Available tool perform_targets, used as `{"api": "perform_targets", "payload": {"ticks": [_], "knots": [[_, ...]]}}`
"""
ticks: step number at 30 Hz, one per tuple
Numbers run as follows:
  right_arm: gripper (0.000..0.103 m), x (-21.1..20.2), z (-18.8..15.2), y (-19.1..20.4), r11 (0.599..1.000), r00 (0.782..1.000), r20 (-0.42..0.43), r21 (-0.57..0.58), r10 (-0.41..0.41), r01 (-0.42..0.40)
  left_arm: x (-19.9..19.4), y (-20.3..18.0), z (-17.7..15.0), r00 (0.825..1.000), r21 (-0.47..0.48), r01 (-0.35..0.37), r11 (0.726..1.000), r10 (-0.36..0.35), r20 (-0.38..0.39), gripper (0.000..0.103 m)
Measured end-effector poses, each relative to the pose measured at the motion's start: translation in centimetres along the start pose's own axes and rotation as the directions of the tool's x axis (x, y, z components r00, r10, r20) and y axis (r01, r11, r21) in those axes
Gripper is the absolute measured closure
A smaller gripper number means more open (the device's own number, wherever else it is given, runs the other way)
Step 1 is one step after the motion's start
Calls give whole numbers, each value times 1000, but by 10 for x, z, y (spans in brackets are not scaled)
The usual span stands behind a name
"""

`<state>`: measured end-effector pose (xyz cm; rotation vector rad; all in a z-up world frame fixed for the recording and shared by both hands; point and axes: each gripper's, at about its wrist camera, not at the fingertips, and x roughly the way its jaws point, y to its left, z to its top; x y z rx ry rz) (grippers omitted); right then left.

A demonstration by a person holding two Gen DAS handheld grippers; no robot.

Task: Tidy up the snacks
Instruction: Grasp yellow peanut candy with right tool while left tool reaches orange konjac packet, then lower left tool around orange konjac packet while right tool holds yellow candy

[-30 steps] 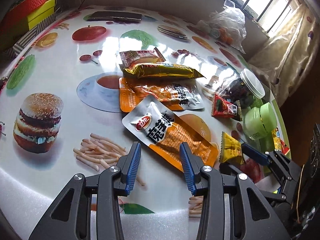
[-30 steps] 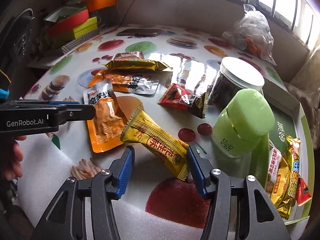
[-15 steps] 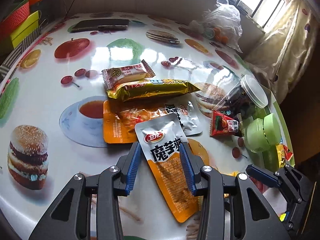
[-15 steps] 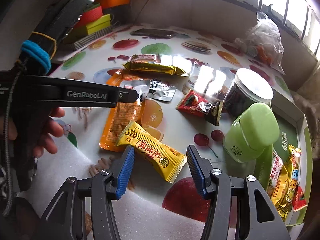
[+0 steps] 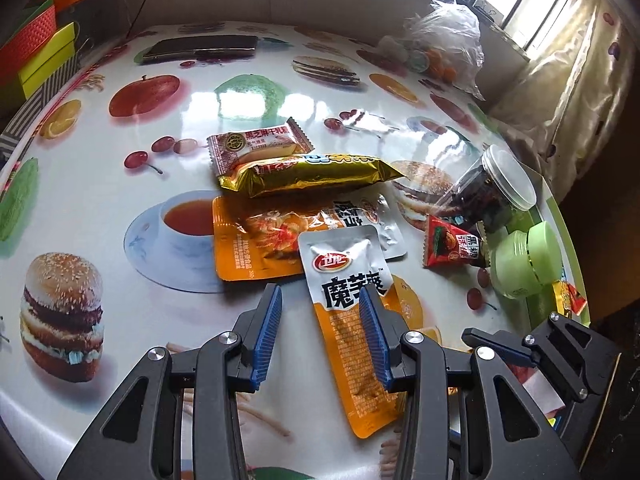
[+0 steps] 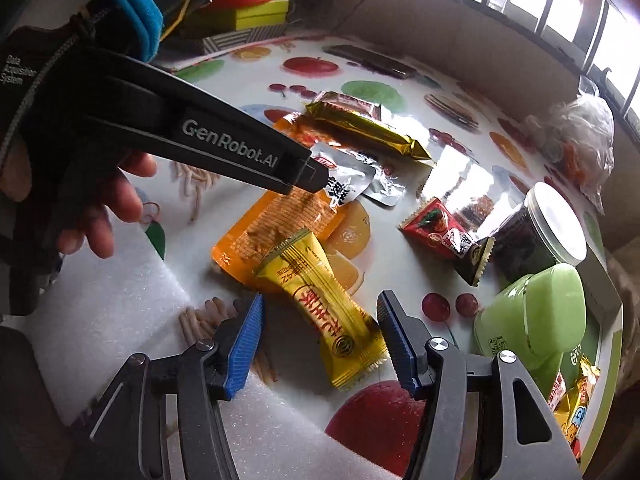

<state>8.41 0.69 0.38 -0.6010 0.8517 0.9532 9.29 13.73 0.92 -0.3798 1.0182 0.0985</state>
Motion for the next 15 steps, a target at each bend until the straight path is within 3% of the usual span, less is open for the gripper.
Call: {"api": "perform_targets", "payload": {"ticks": [7, 13, 15], "knots": [[45, 4, 0, -14, 992, 999, -13, 120, 48, -46, -3, 3, -3, 1000, -18, 8, 1000, -8, -2, 61], [75, -3, -8, -22, 981, 1000, 11, 191, 14, -16, -3, 0, -5, 1000, -25, 13, 1000, -13, -11, 61], [75, -5, -11, -23, 979, 1000, 16, 204, 4, -8, -4, -1, -6, 1000, -30, 16, 999, -17, -13, 61]]}}
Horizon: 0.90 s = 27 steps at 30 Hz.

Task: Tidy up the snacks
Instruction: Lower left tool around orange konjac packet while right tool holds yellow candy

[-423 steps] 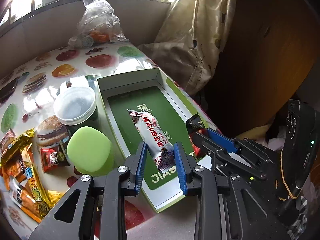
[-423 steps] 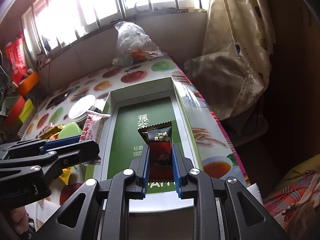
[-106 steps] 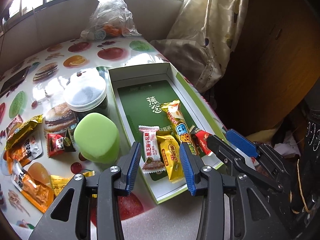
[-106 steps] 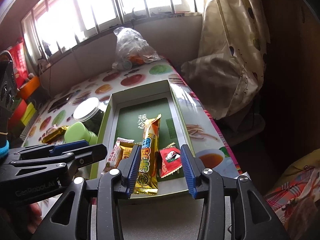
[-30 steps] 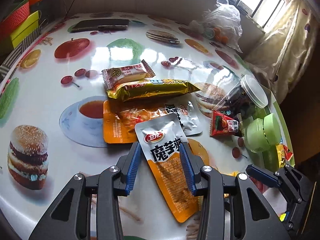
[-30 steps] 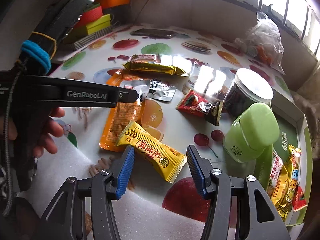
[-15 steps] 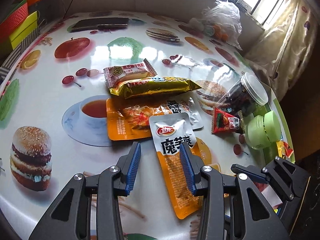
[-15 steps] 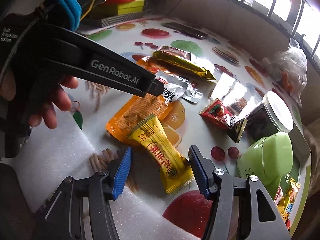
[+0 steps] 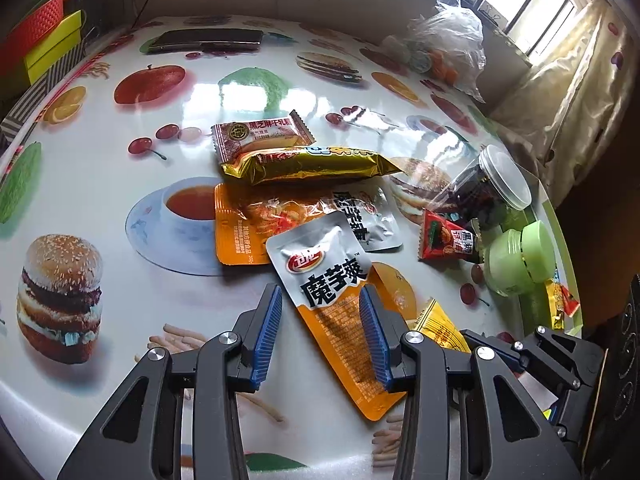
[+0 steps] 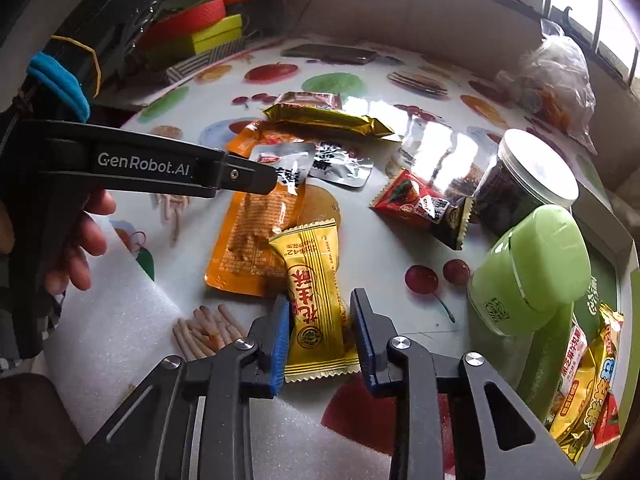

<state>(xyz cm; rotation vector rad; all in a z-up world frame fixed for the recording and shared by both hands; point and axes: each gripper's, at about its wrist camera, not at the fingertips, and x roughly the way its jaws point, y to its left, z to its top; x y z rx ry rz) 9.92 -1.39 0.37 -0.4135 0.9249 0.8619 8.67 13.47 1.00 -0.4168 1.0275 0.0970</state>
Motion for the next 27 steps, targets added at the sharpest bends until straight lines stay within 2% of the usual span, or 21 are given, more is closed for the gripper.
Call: {"api": "perform_targets", "payload": {"ticks": [10, 12, 13, 14, 18, 23, 27], "knots": [[76, -12, -17, -14, 984, 998, 33, 167, -61, 55, 5, -19, 1, 1000, 3, -29, 1000, 29, -11, 61], [76, -14, -20, -15, 982, 997, 39, 183, -63, 55, 7, -25, 1, 999, 16, -42, 999, 42, -15, 52], [76, -15, -22, -16, 980, 997, 43, 193, -63, 53, 8, -28, 1, 999, 23, -40, 999, 41, -17, 43], [76, -16, -24, -17, 978, 997, 47, 202, -63, 52, 9, -31, 1, 999, 30, -44, 999, 45, -18, 41], [76, -18, -28, -22, 972, 996, 59, 231, -60, 45, 13, -37, 2, 997, 36, -73, 997, 74, -21, 41], [76, -20, -31, -23, 971, 996, 70, 236, -56, 38, 17, -40, 1, 988, 47, -150, 988, 151, -17, 41], [76, -20, -32, -23, 971, 996, 78, 238, -52, 32, 19, -42, 0, 984, 39, -176, 984, 176, -13, 41]]}}
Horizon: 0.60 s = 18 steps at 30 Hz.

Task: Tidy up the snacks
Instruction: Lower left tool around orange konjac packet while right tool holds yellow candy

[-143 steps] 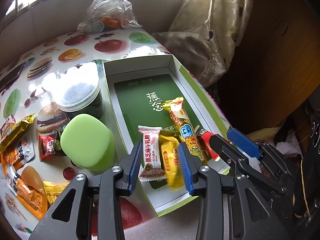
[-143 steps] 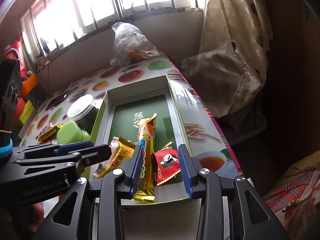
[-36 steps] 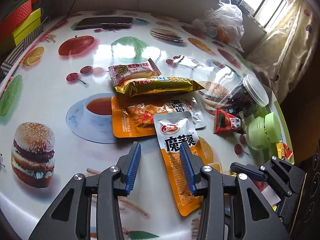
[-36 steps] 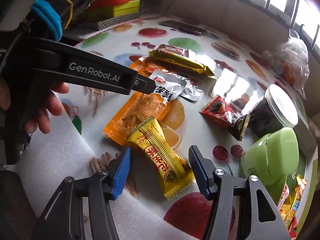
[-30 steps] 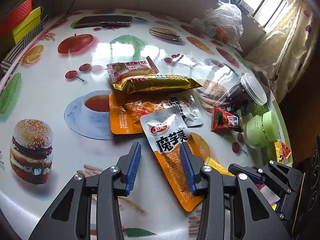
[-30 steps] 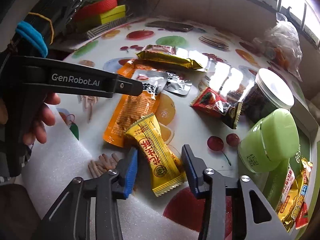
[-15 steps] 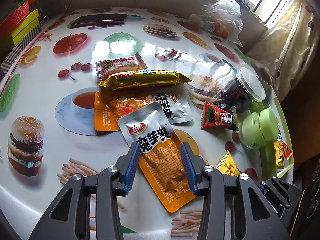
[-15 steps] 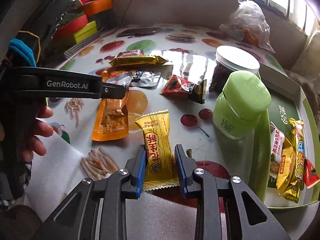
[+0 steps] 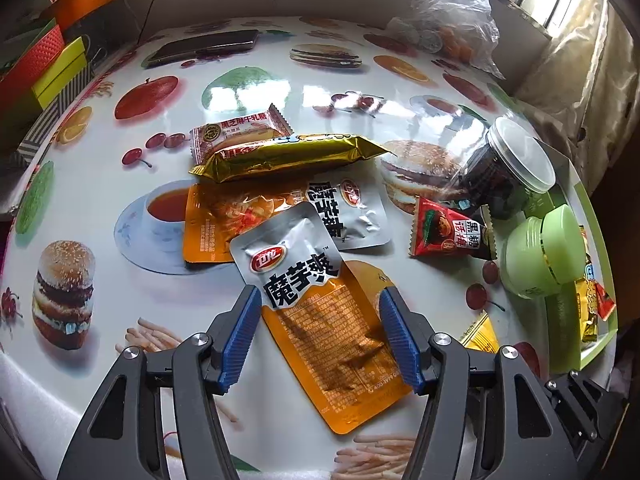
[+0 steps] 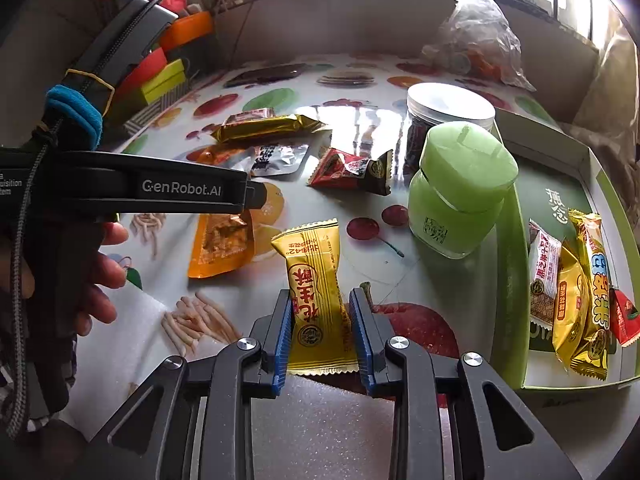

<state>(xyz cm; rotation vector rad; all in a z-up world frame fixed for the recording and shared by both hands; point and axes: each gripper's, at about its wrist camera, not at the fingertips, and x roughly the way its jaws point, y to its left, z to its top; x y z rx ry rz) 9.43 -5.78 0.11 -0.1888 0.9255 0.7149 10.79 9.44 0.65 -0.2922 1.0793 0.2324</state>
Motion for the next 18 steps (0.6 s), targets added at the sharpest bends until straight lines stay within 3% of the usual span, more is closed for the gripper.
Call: {"api": "perform_targets", "payload": {"ticks": [7, 18], "knots": [[76, -1, -2, 1, 1000, 1000, 4, 4, -3, 3, -3, 5, -4, 999, -22, 28, 999, -28, 21, 41], [76, -2, -2, 2, 1000, 1000, 1, 11, -11, 11, -10, 6, -7, 997, -9, 62, 998, -61, 43, 64]]}}
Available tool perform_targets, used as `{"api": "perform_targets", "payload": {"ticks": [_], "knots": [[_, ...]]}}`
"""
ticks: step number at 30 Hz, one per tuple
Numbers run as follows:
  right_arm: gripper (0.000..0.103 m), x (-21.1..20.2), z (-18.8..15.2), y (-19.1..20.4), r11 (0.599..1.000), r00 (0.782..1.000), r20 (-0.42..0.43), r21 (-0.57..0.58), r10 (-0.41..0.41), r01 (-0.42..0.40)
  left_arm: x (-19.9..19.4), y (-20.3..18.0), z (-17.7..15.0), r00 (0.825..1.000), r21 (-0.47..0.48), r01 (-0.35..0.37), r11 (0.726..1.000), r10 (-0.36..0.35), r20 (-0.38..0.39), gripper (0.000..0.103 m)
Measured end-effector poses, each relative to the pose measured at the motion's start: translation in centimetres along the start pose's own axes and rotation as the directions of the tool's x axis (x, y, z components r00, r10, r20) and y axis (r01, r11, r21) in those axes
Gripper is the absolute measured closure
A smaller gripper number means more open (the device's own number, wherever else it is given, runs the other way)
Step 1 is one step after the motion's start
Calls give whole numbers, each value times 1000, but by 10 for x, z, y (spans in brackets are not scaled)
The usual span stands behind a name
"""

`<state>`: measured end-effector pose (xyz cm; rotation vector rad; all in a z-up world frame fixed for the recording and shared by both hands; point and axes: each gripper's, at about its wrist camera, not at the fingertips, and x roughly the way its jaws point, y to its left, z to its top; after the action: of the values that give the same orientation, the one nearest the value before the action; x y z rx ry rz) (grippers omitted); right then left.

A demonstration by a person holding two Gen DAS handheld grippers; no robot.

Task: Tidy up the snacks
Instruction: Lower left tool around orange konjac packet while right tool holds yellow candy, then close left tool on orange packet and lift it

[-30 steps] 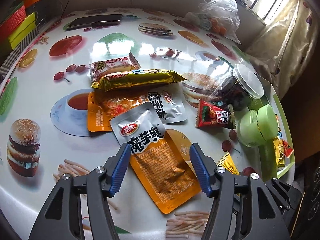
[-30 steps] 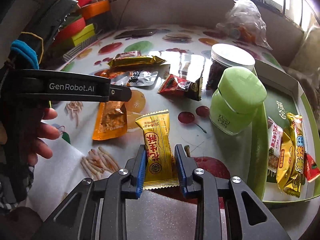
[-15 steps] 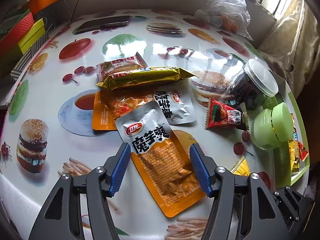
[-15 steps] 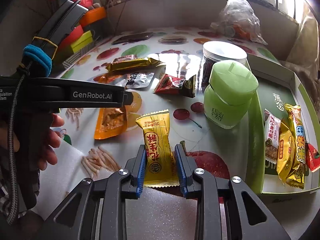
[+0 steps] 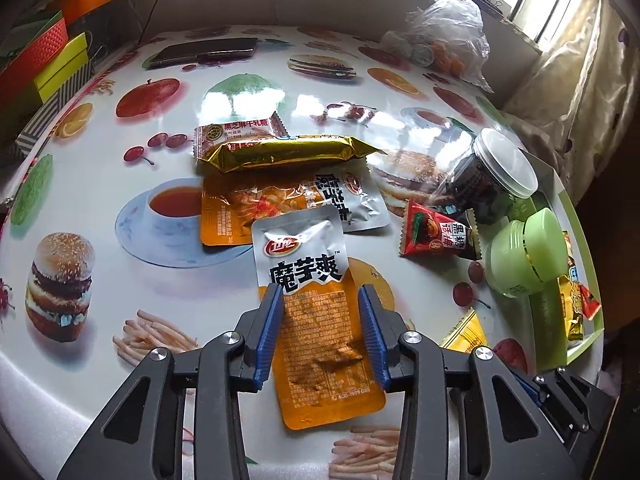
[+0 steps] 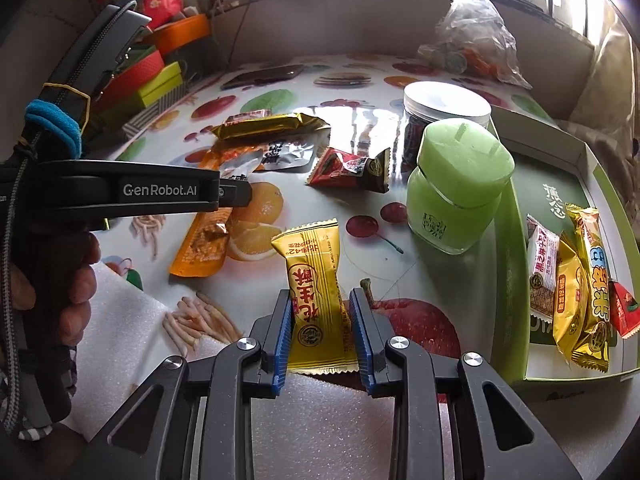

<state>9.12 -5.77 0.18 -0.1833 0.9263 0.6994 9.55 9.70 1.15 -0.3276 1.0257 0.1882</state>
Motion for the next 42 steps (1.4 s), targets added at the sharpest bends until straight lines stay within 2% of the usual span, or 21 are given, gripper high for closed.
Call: {"api": "perform_targets", "payload": {"ticks": [4, 13, 16, 17, 18, 19, 25, 27, 28, 31, 32, 35, 38, 42], "knots": [[76, 0, 0, 0, 1000, 1000, 0, 2, -4, 4, -3, -2, -1, 1000, 17, 13, 1000, -13, 9, 72], [76, 0, 0, 1, 1000, 1000, 1, 5, -8, 8, -3, -4, -2, 1000, 33, 11, 999, -11, 7, 72], [76, 0, 0, 0, 1000, 1000, 1, 5, -8, 8, -5, -4, -3, 1000, 33, 20, 999, -20, 18, 79], [76, 0, 0, 0, 1000, 1000, 1, 5, -8, 8, -6, -5, -2, 999, 38, 26, 999, -27, 22, 86], [76, 1, 0, 0, 1000, 1000, 1, 5, -8, 8, -7, -5, -2, 999, 43, 36, 998, -38, 24, 89], [76, 0, 0, 0, 1000, 1000, 1, 5, -9, 9, -7, -6, -2, 999, 42, 44, 998, -45, 19, 103], [76, 0, 0, 1, 1000, 1000, 1, 1, -12, 12, -1, -3, -6, 999, 24, 39, 999, -38, -16, 103], [76, 0, 0, 1, 1000, 1000, 2, 1, -12, 12, -4, -2, -8, 1000, 23, 18, 1000, -18, -4, 98], [76, 0, 0, 1, 1000, 1000, 2, 2, -11, 11, -6, -2, -9, 1000, 31, 16, 999, -16, 5, 90], [76, 1, -1, 2, 1000, 1000, 3, 0, -11, 11, -12, -1, -10, 1000, 59, -22, 998, 20, 22, 53], [76, 0, 0, 2, 1000, 1000, 3, 0, -11, 11, -13, 0, -11, 999, 68, -37, 997, 35, 29, 46], [76, 0, -1, 1, 1000, 1000, 6, 4, -5, 5, -19, 6, -12, 999, 65, -43, 997, 41, 35, 46], [76, 0, -1, 0, 1000, 1000, 6, 4, -5, 5, -21, 4, -15, 990, 132, -134, 982, 126, 64, 46], [76, 1, 0, 0, 1000, 1000, 6, 4, -5, 5, -13, 10, -16, 991, 155, -134, 979, 130, 34, 46]]}}
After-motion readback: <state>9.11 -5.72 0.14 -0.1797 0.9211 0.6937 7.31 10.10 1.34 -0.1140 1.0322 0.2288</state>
